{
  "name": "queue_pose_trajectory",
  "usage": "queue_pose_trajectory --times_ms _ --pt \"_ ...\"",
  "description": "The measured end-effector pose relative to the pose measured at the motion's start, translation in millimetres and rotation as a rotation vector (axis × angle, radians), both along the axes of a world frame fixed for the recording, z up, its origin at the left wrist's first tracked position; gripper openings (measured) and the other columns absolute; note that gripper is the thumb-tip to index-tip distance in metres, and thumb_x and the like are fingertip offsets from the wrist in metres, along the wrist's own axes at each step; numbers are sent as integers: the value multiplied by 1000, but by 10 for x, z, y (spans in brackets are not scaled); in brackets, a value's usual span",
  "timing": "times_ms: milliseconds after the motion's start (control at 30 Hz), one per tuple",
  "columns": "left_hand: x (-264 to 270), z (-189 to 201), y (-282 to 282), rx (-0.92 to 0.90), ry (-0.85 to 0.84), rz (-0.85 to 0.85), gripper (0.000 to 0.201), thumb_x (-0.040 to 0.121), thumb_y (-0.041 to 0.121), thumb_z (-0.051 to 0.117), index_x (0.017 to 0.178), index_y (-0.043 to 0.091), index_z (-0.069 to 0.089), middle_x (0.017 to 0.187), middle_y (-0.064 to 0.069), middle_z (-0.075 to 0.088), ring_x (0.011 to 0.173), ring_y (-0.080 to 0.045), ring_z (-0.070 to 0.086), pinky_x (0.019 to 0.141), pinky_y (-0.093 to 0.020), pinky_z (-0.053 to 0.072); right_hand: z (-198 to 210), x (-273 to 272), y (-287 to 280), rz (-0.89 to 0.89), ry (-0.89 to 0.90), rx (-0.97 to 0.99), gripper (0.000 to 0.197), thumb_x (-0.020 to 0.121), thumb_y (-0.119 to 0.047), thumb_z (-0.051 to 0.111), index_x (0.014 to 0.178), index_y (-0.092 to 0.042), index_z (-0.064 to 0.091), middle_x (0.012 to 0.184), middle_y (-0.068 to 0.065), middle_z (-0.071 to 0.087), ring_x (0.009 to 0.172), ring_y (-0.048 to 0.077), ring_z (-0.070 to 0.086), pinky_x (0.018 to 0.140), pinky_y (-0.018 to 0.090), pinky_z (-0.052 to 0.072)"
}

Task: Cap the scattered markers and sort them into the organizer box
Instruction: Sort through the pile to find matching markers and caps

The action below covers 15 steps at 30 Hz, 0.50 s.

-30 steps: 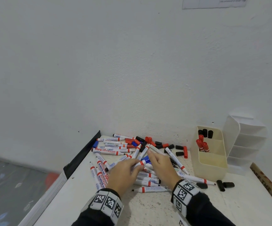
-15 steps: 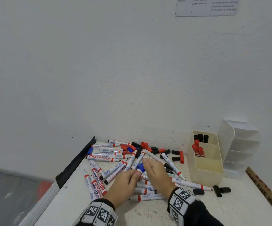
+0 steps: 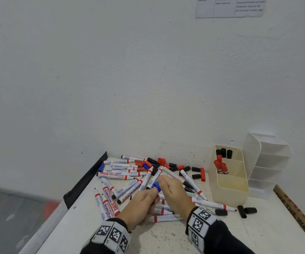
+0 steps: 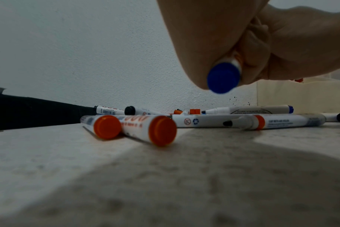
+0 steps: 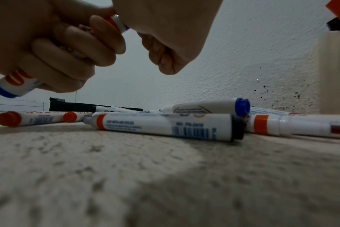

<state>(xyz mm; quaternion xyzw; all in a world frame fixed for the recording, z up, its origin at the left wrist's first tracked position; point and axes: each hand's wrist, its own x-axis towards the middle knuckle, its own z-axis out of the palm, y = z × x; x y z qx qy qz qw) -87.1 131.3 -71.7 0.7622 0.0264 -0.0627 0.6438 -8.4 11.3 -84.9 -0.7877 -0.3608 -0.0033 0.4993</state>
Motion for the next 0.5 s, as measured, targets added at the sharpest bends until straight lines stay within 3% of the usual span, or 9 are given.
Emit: queue_pose_trajectory --times_ms 100,167,267,367,433,500 --pt "15 -10 7 -38 -15 -3 34 100 29 36 75 12 52 47 8 36 35 -5 26 34 -16 23 1 17 -14 -23 7 14 40 99 -23 36 59 -24 40 52 -9 36 48 2 36 51 14 32" --pt "22 -28 0 23 -71 -4 23 97 21 45 82 7 56 52 6 43 37 -2 36 38 -14 32 6 28 -33 -33 -5 1 41 99 -23 37 58 -26 40 51 -9 36 47 3 37 51 14 33" --pt "44 -87 1 160 -170 20 7 93 14 54 95 15 61 74 3 58 57 0 53 57 -16 49 16 66 -87 -52 -32 -10 39 98 -24 39 59 -26 43 51 -10 38 47 4 38 50 16 32" --pt "62 -135 25 240 -214 67 34 87 16 62 116 28 49 109 5 56 91 -3 56 85 -21 51 80 119 -192 -153 -1 110 32 97 -23 41 67 -22 50 55 -7 42 47 3 38 47 15 32" --pt "99 -168 58 368 -204 115 64 83 24 67 136 30 30 129 13 31 120 -5 37 106 -33 39 192 163 -303 -264 -18 220 26 97 -20 41 74 -21 53 58 -7 44 47 3 40 44 13 33" --pt "129 -211 99 513 -157 122 84 80 33 69 143 35 13 128 17 12 127 -6 18 113 -40 26 351 209 -438 -363 -69 320 21 96 -20 40 81 -22 55 61 -4 51 48 6 44 43 14 34"
